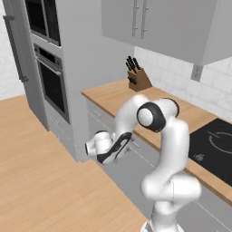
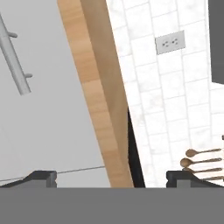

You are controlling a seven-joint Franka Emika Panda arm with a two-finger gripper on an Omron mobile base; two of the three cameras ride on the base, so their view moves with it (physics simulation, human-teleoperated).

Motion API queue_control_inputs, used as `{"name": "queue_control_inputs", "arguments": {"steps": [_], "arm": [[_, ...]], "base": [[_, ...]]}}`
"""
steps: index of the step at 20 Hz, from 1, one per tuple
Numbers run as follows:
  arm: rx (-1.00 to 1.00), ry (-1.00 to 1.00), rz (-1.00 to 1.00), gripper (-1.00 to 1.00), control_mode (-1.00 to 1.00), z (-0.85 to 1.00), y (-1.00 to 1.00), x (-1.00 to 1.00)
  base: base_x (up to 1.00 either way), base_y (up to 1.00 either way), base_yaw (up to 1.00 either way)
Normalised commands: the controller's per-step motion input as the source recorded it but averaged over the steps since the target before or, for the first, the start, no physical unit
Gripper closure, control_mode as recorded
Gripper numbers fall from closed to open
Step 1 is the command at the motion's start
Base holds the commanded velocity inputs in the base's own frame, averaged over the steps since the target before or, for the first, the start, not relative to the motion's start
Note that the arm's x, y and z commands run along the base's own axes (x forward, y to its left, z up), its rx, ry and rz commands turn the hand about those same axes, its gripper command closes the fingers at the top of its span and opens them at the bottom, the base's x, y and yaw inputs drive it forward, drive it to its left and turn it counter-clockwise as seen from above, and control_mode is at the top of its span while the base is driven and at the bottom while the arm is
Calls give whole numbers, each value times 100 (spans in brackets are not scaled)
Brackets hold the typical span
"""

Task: Take a straw from the drawer in front and place it inside the glass cup on the dining counter.

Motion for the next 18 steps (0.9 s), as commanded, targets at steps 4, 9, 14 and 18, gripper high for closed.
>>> {"name": "queue_control_inputs", "arguments": {"steps": [4,9,14,18], "arm": [[-2,0,-4,-100,-100,-35,-23,43],[0,0,0,-100,-100,-22,-39,35],[3,0,9,-100,-100,-4,-52,3],[8,0,18,-100,-100,-1,-51,0]], "base": [[0,0,0],[0,0,0],[0,0,0],[0,0,0]]}}
